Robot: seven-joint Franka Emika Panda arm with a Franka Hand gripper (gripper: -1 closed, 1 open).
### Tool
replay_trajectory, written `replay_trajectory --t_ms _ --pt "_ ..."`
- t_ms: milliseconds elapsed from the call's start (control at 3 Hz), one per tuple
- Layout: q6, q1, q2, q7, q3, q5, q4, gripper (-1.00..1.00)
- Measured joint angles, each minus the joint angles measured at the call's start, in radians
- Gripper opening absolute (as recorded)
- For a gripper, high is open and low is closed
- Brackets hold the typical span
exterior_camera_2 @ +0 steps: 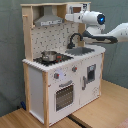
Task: Play with the kitchen
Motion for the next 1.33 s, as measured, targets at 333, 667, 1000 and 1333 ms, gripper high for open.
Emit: replay_trajectory --t_ms 333,667,1000,1333 --pt "0.0 0.0 -0.002 -0.002 0.004 0.0 -0.011 1.0" --pt "0.0 0.0 -0.002 -0.003 0.004 0.0 -0.011 -1.0" --pt "0.046 0.061 0.008 -0.014 -0.03 0.002 -0.06 -1.0" --pt "0.068 0.135 0.013 -0.016 -0.078 0.001 -0.115 -1.0"
